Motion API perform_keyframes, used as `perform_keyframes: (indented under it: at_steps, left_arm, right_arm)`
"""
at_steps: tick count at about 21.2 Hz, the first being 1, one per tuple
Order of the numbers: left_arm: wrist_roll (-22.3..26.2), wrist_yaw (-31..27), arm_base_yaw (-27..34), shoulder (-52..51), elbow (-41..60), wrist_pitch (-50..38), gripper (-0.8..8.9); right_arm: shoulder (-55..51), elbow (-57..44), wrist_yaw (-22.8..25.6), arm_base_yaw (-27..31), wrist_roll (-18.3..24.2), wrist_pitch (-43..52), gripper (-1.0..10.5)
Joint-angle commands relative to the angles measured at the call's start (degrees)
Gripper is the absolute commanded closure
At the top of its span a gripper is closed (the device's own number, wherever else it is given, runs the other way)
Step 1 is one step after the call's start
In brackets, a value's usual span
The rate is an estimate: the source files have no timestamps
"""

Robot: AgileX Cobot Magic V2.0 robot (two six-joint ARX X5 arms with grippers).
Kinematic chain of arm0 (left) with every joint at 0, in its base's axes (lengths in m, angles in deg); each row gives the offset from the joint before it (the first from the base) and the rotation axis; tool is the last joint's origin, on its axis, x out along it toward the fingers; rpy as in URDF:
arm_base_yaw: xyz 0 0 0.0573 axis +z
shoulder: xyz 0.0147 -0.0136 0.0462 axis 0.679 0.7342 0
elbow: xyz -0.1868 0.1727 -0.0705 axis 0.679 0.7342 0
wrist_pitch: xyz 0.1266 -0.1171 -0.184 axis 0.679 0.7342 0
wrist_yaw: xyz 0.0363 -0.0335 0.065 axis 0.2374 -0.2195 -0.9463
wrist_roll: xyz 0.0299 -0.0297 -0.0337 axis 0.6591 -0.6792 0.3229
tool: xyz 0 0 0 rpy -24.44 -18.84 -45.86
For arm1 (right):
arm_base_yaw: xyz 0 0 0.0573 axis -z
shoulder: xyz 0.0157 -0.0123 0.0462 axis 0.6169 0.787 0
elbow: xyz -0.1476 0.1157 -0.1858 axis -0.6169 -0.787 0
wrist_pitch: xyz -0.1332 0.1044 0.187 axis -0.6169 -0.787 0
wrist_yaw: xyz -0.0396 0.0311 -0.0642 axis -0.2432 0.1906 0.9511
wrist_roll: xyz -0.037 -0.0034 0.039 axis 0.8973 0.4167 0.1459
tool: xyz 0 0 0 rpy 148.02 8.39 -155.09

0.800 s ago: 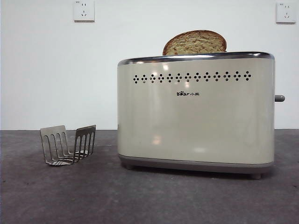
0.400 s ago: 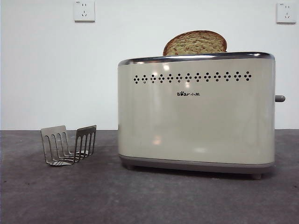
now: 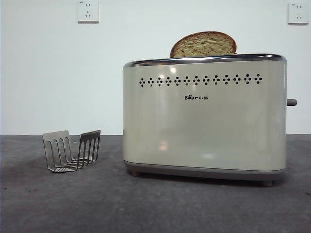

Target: Pick up a slice of bread from the rack,put the bread on the toaster,press the button

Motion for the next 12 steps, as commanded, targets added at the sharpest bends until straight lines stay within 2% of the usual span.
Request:
perform_keyframes:
  at_steps: [1,3,5,7,12]
  left_arm:
    - [8.28,-0.9,4.92,-8.13,13.81,-14.03,8.16]
    - [7.76,-0.96,7.28,-13.16,23.37,-20.98,8.16]
    - [7.85,-1.14,9.22,-17.57,30.69,-23.98,8.16]
    - [7.43,-0.92,11.34,-21.62,36.3,-25.66,8.16]
    - [2.1,-1.36,15.04,-29.2,44.15,-25.94,8.16]
  right_arm:
    - [2.8,0.13,0.33,-0.15,0.24,0.24,9.5]
    - [5.27,0.13,0.37,-0.15,0.24,0.26,9.5]
    - [7.3,0.13,0.55,-0.15,0.24,0.26,9.5]
    - [8.81,0.13,0.55,-0.15,0.24,0.28,9.5]
    - [10.27,0.13,3.41,-0.15,0.26,0.52,9.5]
